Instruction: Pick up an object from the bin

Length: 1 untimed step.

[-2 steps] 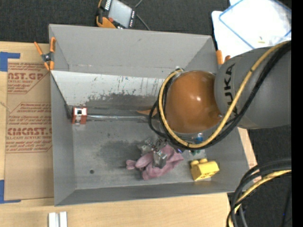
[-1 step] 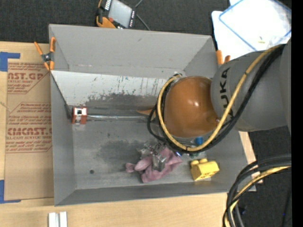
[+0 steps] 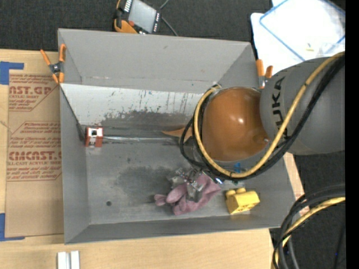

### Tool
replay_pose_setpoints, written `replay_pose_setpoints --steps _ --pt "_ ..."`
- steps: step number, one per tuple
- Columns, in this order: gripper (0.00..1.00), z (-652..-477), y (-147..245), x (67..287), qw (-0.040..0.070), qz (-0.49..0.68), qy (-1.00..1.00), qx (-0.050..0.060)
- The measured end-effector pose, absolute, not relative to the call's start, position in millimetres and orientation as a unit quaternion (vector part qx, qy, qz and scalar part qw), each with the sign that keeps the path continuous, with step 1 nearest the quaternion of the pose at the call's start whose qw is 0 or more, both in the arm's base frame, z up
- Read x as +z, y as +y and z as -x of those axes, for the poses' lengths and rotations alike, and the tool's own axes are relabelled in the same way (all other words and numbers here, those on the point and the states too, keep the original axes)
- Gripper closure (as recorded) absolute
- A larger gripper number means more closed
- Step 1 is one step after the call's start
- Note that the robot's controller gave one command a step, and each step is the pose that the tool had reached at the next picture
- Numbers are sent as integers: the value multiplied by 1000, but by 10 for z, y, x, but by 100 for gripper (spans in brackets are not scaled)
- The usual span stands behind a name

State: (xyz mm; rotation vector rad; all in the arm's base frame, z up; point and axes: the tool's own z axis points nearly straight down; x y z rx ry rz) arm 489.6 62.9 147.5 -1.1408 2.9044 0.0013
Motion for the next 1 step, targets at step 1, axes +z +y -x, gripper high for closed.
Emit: replay_pose_setpoints --steps 1 --pt "100 -4986 547 1942 8 341 940 2"
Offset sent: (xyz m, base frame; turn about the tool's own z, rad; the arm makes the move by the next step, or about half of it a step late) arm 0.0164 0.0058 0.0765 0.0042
